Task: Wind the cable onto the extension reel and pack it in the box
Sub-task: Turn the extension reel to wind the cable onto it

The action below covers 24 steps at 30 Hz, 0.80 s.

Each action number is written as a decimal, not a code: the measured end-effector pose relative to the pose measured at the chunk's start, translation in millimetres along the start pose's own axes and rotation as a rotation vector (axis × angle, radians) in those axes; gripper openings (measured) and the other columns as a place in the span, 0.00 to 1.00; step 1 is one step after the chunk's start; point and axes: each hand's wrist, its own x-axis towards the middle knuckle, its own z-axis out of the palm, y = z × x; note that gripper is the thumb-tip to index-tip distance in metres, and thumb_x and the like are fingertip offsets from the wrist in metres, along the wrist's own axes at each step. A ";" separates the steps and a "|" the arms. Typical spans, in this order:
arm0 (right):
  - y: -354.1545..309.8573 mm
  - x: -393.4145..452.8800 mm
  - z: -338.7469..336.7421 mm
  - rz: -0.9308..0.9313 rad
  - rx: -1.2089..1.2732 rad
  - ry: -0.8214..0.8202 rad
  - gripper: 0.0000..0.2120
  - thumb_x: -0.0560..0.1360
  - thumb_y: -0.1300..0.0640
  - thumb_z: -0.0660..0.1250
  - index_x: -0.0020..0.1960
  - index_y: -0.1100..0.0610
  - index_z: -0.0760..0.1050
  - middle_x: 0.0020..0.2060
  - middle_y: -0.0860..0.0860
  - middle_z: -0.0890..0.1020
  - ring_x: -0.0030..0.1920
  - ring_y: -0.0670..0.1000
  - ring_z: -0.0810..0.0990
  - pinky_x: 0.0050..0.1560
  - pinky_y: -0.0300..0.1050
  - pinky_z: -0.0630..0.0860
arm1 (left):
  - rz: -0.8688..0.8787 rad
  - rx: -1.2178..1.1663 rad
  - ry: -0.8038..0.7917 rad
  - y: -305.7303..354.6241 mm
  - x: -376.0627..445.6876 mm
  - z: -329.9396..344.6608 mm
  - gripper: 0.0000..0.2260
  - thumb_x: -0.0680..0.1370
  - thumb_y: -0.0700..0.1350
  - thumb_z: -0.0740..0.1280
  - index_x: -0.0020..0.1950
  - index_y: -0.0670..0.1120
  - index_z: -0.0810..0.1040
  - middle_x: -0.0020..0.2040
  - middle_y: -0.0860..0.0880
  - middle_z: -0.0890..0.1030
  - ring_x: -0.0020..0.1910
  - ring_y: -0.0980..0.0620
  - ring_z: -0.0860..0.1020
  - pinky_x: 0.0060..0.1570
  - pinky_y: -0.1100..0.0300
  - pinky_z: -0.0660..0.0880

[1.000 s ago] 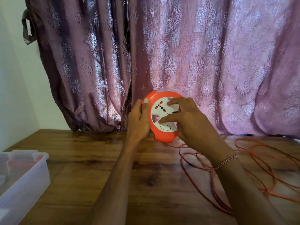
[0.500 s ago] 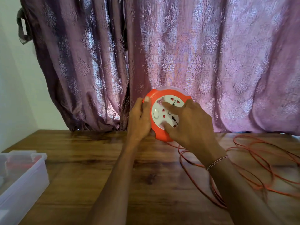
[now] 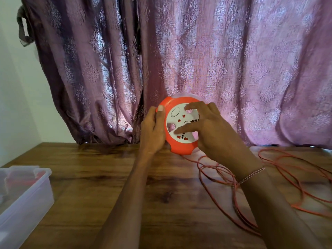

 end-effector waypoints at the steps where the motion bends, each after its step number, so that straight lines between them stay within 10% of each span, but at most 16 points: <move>1: -0.4 -0.5 0.5 -0.001 -0.033 0.009 0.28 0.65 0.67 0.67 0.56 0.40 0.81 0.64 0.53 0.73 0.59 0.58 0.68 0.45 0.51 0.75 | 0.000 -0.006 -0.001 0.4 -0.2 0.2 0.23 0.84 0.58 0.56 0.51 0.38 0.75 0.47 0.39 0.83 0.49 0.37 0.81 0.52 0.38 0.77; 13: -6.6 -2.8 -1.7 0.068 -0.093 0.048 0.25 0.71 0.52 0.52 0.60 0.36 0.78 0.64 0.51 0.75 0.59 0.58 0.70 0.52 0.53 0.74 | 0.010 -0.021 0.005 0.6 0.9 2.7 0.24 0.82 0.61 0.56 0.49 0.39 0.74 0.45 0.40 0.82 0.46 0.39 0.81 0.50 0.38 0.78; 18: -10.5 -4.0 7.5 0.176 -0.136 0.110 0.26 0.68 0.49 0.70 0.64 0.34 0.73 0.54 0.53 0.76 0.54 0.58 0.74 0.47 0.51 0.74 | 0.018 -0.010 0.006 -2.2 1.0 3.0 0.24 0.82 0.61 0.57 0.46 0.40 0.72 0.40 0.43 0.80 0.40 0.42 0.78 0.47 0.37 0.77; 24: -14.9 0.3 13.0 0.332 -0.017 0.180 0.26 0.74 0.36 0.63 0.69 0.43 0.71 0.45 0.54 0.85 0.48 0.60 0.81 0.45 0.51 0.78 | -0.014 0.001 -0.007 -7.1 1.5 1.6 0.27 0.81 0.65 0.56 0.49 0.41 0.74 0.43 0.41 0.82 0.45 0.38 0.81 0.47 0.37 0.78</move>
